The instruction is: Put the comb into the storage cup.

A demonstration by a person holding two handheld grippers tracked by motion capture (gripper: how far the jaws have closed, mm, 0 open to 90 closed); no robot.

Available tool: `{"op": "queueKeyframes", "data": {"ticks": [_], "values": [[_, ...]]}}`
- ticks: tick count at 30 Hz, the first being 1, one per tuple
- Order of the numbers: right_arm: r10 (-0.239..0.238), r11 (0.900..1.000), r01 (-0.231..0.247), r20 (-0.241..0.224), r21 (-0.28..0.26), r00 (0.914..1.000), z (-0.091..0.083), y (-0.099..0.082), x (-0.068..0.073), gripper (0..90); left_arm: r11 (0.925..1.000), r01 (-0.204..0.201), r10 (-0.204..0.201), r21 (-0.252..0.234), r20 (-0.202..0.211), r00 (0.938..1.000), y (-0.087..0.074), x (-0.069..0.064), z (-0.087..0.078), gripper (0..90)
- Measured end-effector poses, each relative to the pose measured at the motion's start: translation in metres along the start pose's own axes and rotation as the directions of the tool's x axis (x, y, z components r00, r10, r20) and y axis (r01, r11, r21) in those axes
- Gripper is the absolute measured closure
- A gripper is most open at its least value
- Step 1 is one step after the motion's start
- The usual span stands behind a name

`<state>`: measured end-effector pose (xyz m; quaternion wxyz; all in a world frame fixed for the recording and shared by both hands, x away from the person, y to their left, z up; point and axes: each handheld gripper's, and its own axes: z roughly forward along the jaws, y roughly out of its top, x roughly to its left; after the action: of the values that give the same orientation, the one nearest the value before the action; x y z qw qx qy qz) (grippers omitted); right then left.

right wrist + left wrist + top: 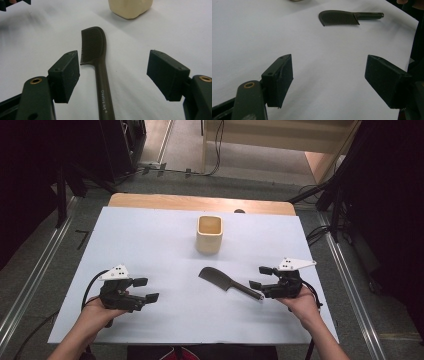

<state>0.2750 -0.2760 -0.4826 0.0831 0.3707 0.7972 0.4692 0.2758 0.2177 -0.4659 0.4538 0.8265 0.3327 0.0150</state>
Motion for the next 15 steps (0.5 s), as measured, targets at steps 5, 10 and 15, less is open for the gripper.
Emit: {"op": "queueKeyframes", "data": {"ticks": [5, 10, 15], "values": [[-0.002, 0.9999, 0.002, -0.004, 0.016, 1.0, 0.004, -0.005, 0.001, 24.5, 1.0, -0.002, 0.002, -0.001, 0.001, 1.0, 0.0, 0.0, -0.001, 23.6], [-0.001, 0.9996, 0.001, 0.003, 0.026, 1.0, 0.006, -0.008, 0.001, 24.7, 1.0, 0.002, -0.002, -0.008, -0.004, 1.0, 0.001, 0.001, -0.001, 23.6], [0.002, 0.9989, -0.002, 0.007, 0.046, 1.0, 0.008, -0.015, 0.003, 24.8, 0.9999, 0.003, -0.003, -0.012, -0.01, 0.9999, 0.001, 0.002, -0.002, 23.6]]}}
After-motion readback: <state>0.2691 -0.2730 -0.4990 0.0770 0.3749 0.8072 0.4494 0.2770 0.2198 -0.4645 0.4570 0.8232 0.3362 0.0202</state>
